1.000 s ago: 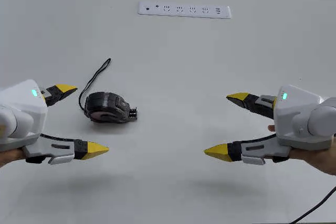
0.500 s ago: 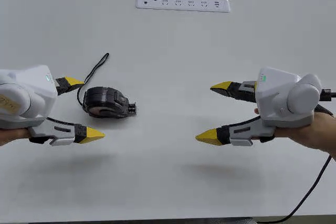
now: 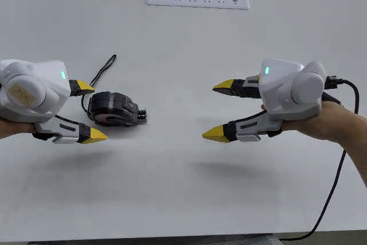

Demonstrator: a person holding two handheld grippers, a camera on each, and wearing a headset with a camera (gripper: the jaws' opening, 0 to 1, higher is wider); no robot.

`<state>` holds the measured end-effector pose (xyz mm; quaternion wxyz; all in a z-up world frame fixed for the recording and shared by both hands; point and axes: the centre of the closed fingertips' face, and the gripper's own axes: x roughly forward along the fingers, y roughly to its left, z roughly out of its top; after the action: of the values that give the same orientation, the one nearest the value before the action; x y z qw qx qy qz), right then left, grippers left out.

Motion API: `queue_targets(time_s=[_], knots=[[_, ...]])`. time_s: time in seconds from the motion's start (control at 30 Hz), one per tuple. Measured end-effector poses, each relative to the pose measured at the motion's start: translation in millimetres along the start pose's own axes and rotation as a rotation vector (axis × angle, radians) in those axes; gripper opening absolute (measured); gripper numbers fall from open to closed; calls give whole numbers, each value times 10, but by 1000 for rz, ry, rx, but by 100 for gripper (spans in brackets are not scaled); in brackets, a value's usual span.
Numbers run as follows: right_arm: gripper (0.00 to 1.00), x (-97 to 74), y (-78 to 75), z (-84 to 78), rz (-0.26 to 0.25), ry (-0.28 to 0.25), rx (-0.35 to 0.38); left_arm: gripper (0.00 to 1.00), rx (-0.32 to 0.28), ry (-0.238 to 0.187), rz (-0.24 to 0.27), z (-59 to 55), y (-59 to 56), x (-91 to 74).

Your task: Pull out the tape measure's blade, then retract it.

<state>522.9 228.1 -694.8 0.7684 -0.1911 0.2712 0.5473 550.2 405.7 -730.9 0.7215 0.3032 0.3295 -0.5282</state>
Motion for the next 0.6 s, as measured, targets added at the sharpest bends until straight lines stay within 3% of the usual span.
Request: queue_targets(time_s=[0.33,0.6], knots=[[53,272,22,89,42,2,-58,38,77,71,-35,-83,43,84],[49,464,22,109,71,15,-89,34,108,81,-51,-38,55,152]])
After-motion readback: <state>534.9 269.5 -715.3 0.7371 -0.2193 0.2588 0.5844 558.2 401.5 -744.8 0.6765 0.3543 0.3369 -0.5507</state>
